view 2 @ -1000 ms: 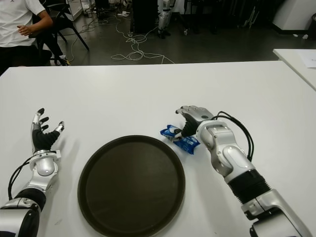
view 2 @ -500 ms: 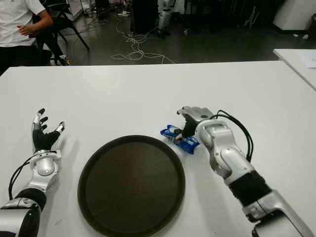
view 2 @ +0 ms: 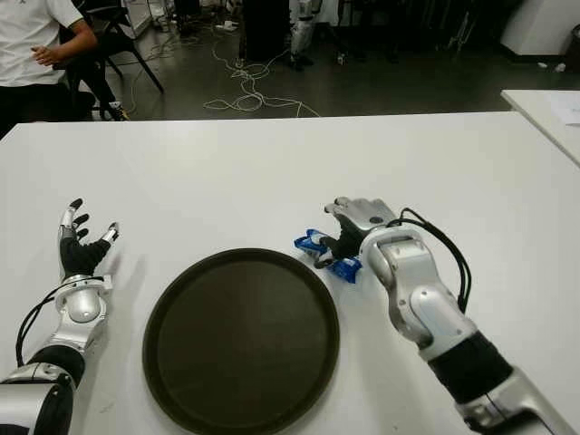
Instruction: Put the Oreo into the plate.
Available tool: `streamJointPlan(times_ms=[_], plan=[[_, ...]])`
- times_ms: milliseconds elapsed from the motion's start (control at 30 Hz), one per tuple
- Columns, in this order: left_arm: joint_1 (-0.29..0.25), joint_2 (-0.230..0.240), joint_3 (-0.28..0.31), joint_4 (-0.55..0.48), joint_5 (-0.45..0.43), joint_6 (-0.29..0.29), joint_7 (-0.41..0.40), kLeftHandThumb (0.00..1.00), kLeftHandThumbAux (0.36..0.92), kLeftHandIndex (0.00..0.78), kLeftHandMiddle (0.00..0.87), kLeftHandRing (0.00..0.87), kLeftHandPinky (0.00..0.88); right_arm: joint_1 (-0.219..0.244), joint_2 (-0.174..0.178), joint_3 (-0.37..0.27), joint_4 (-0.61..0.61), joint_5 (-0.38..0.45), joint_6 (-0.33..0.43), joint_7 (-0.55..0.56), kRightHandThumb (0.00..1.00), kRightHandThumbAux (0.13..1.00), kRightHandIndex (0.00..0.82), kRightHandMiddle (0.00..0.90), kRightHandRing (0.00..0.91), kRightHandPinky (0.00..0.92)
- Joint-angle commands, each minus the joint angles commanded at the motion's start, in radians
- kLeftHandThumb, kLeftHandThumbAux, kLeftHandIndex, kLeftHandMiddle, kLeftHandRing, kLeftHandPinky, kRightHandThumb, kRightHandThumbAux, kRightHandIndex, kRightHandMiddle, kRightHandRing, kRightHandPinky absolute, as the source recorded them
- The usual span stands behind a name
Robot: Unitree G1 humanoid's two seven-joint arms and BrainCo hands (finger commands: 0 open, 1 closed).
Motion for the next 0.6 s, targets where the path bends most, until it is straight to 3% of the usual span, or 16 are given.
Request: streamJointPlan(times_ms=[333,600], plan=[[0.001,0.001,-0.003,-0.001,0.003,-0.004,0.007,0.018,0.795,0.096,0.085,0.107,0.133,0.012,0.002,-0.005,-0.026,-0.020,0.009,0.047,0.000,0.450,0.063,0.125,0.175,0.268],[0.003,-0.006,0.012,-0.004,-0.020,-0.007,-0.014,0.028,0.800,0.088,0.082,0.089,0.097,0.000,0.042,0.011,0.082,-0.006,0.001,-0.004,0.000,0.480,0.050,0.104,0.140,0.197]])
